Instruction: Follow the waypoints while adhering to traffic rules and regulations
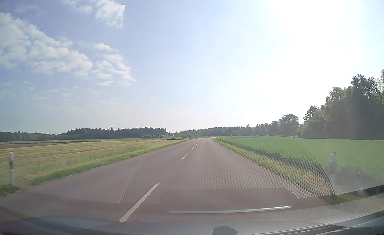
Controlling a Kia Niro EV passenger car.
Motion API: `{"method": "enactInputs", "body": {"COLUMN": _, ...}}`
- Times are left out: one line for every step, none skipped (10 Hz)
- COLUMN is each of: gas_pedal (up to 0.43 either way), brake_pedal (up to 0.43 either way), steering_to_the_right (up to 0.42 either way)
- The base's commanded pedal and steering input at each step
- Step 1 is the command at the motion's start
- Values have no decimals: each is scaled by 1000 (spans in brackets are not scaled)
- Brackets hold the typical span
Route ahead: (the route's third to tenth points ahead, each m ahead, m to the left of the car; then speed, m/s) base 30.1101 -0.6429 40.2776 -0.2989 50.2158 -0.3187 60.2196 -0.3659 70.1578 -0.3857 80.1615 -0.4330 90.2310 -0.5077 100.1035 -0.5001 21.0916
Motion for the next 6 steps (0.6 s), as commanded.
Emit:
{"method": "enactInputs", "body": {"gas_pedal": 220, "brake_pedal": 0, "steering_to_the_right": -1}}
{"method": "enactInputs", "body": {"gas_pedal": 220, "brake_pedal": 0, "steering_to_the_right": -1}}
{"method": "enactInputs", "body": {"gas_pedal": 220, "brake_pedal": 0, "steering_to_the_right": -1}}
{"method": "enactInputs", "body": {"gas_pedal": 220, "brake_pedal": 0, "steering_to_the_right": -1}}
{"method": "enactInputs", "body": {"gas_pedal": 220, "brake_pedal": 0, "steering_to_the_right": -1}}
{"method": "enactInputs", "body": {"gas_pedal": 220, "brake_pedal": 0, "steering_to_the_right": -1}}
